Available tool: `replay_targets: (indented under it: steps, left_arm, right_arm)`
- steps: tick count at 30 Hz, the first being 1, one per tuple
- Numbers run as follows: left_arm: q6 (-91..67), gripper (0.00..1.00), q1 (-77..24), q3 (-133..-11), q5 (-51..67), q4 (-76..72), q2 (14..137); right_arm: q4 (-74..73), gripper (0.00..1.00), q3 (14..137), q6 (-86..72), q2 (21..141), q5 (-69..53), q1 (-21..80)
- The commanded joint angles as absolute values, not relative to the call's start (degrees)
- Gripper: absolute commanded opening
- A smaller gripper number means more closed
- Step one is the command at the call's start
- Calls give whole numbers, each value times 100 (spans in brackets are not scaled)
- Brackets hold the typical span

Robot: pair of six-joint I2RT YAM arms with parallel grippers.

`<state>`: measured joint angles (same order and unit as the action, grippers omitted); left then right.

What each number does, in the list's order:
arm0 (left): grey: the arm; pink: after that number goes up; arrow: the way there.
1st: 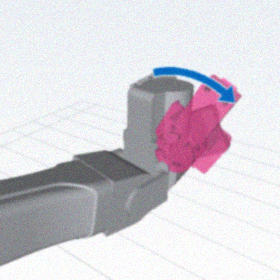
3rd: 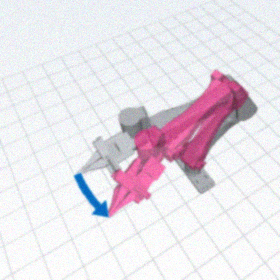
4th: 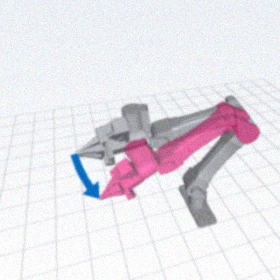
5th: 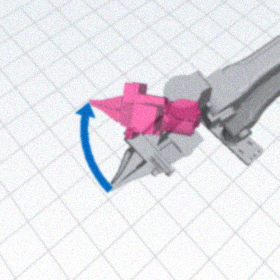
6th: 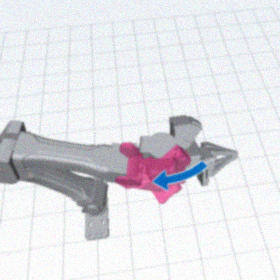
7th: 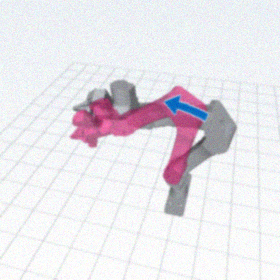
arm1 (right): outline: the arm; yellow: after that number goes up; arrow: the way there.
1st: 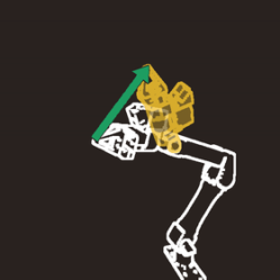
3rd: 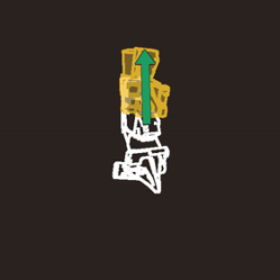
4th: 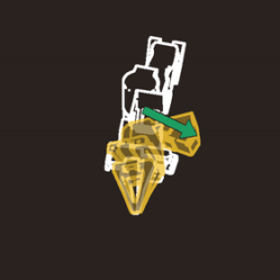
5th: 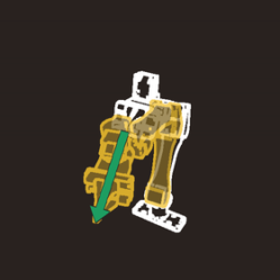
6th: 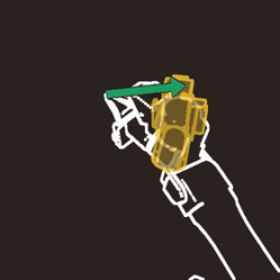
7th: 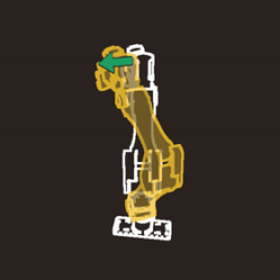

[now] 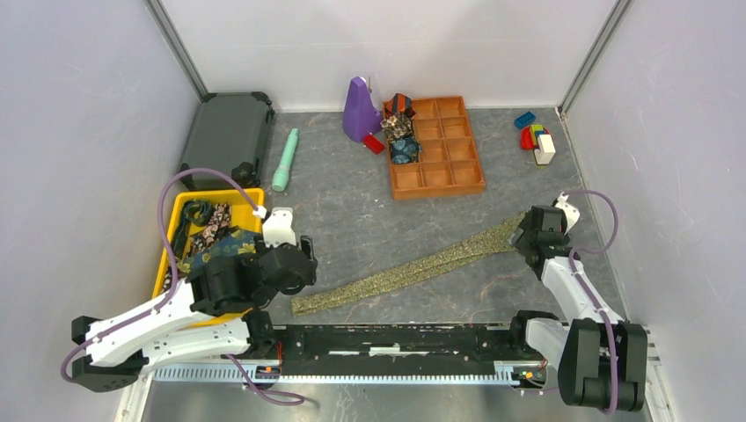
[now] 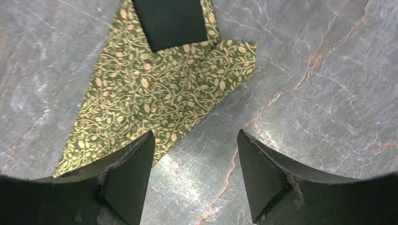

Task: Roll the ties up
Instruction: Flatten out the tie at the center of the board.

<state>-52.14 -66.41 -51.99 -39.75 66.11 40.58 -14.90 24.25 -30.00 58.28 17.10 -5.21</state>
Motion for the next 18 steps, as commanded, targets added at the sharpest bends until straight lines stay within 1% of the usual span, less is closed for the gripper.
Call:
replay_targets:
  steps: [1,8,12,15,18]
  left_arm:
    - [-4439,74,-6668,-5027,-3988,6234,3592]
    - [-4321,73,-6667,-4897,-3893,6047,3209]
    - [-4324,72,-6662,-4896,-3913,6056,3208]
    - [-4333,72,-6662,-4898,-3954,6075,3228]
    - [-4367,72,-6669,-4901,-4014,6106,3228]
  right_arm:
    - [-1314,71,2373,-3380,6061,1890,-615]
    - [-892,69,2260,-3544,6500,1846,-633]
    - [-602,65,2188,-3390,6839,1804,-700]
    - [-417,58,2181,-3262,7048,1659,-768]
    - [-402,46,2190,-3183,7110,1571,-810]
